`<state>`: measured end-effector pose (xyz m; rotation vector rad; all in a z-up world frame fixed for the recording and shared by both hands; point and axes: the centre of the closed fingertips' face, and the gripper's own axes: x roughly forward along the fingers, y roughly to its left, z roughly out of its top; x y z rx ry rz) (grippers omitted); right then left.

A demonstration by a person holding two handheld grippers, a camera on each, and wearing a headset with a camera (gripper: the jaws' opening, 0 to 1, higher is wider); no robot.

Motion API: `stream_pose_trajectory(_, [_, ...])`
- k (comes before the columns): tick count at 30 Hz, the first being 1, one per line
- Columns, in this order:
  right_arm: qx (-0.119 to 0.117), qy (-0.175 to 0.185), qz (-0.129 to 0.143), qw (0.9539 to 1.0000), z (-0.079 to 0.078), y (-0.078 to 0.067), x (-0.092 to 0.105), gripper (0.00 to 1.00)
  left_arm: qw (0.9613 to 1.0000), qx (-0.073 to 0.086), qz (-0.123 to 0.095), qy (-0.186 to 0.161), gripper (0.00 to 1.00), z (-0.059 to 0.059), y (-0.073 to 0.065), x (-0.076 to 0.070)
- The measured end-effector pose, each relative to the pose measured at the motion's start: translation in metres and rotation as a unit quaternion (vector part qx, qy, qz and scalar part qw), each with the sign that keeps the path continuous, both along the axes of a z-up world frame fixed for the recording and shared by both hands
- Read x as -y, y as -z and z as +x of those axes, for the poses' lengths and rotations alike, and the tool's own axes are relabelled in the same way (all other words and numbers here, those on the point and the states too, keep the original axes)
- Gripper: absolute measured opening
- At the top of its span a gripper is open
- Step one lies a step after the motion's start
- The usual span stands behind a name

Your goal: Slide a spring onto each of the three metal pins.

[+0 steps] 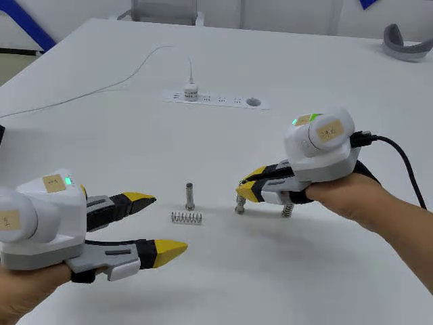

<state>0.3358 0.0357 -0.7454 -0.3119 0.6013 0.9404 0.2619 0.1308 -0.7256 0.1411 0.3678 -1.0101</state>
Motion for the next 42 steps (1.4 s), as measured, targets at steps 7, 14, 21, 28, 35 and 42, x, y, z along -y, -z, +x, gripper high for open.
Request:
stream_pose_trajectory(7, [-0.007,0.005,-0.002,1.0,0.002,0.009,0.002,0.12,1.0,-0.001,0.001,0.002,0.58,-0.001,0.0,0.001])
stream_pose_trajectory(14, [-0.012,0.008,-0.007,0.9999,0.004,0.016,0.003,0.12,1.0,0.0,0.0,0.0,0.58,-0.001,0.0,0.001])
stream_pose_trajectory(21, [-0.014,0.009,-0.01,0.9998,0.003,0.02,0.004,0.12,1.0,-0.001,0.0,-0.003,0.58,-0.001,0.0,-0.001])
stream_pose_trajectory(28, [-0.015,0.01,-0.012,0.9998,0.003,0.022,0.004,0.13,1.0,0.0,0.0,-0.003,0.58,0.0,0.0,-0.001])
stream_pose_trajectory(35, [-0.013,0.013,-0.011,0.9998,0.002,0.022,0.007,0.16,1.0,0.0,-0.001,-0.003,0.58,0.001,0.0,0.0])
stream_pose_trajectory(42, [-0.006,0.015,-0.009,0.9998,-0.003,0.016,0.008,0.18,1.0,0.001,-0.002,-0.004,0.58,0.001,-0.001,-0.001])
